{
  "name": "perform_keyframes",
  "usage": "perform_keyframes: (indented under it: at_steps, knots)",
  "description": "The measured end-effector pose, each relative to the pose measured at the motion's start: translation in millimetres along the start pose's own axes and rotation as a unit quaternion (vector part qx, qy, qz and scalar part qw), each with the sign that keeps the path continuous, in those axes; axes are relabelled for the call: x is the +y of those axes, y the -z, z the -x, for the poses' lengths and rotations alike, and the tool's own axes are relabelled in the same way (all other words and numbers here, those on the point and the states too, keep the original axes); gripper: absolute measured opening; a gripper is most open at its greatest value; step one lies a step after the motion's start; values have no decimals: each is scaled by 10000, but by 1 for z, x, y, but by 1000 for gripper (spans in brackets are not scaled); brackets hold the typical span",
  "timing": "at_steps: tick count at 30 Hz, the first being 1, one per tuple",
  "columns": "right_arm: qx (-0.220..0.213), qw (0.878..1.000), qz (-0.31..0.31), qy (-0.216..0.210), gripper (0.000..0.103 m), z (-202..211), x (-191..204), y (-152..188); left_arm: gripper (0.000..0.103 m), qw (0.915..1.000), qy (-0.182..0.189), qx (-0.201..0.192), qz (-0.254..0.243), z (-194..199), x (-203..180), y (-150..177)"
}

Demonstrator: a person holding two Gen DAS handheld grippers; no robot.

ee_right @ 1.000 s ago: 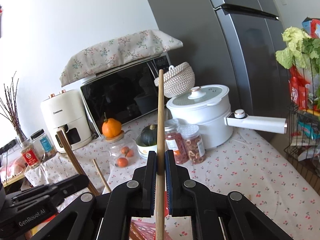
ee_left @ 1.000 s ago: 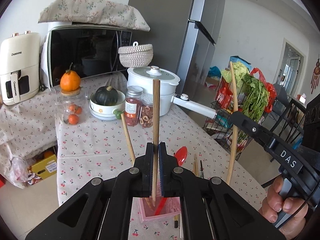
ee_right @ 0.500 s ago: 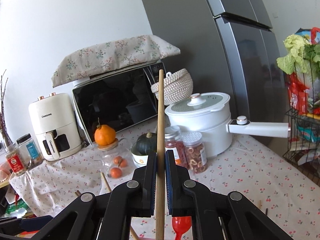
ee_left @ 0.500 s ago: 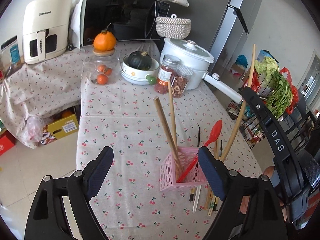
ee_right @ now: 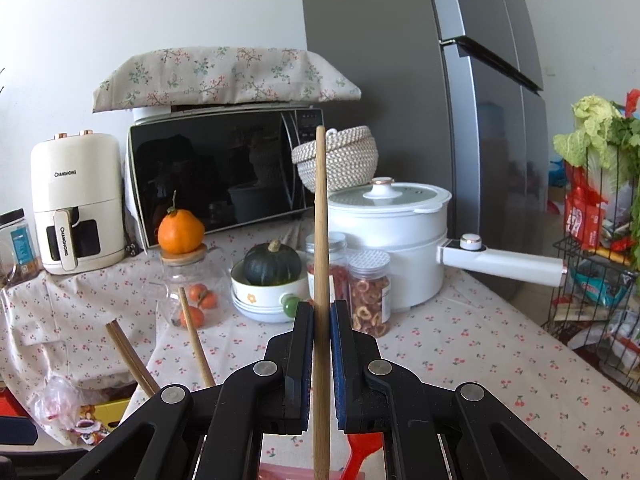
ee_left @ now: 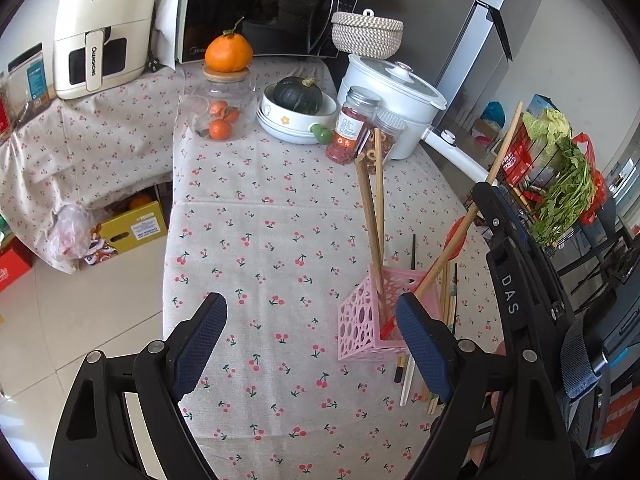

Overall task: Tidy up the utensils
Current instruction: 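Lower the chopstick into the pink basket and open the right tool, then move both tools back toward the remaining chopsticks and white spoon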

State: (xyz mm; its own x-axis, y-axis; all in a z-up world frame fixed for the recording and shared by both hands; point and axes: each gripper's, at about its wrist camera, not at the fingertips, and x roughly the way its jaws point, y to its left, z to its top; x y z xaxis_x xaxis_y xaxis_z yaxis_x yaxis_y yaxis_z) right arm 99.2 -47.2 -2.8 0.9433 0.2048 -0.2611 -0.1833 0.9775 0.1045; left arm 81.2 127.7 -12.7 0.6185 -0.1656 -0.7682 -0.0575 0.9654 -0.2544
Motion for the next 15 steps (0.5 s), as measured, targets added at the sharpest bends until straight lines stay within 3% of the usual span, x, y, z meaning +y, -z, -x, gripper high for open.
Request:
perform_keyframes:
  at_steps: [1, 2, 3, 6, 15]
  knots:
    - [29, 10000, -6, -56, 13, 3, -2, -2, 88, 10000, -52, 4, -17, 0, -1, 1]
    - [60, 9999, -27, -132, 23, 5, -4, -3, 88, 9999, -114, 6, -38, 0, -3, 2]
    - [94, 9997, -66, -220, 42, 9, -7, -6, 88, 9999, -145, 8, -67, 0, -4, 3]
    - [301, 9983, -260, -436, 69, 19, -21, -13, 88, 9999, -95, 60, -112, 0, -9, 7]
    - [723, 9960, -131, -500, 93, 45, -73, -24, 89, 9992, 50, 195, -335, -4, -35, 22]
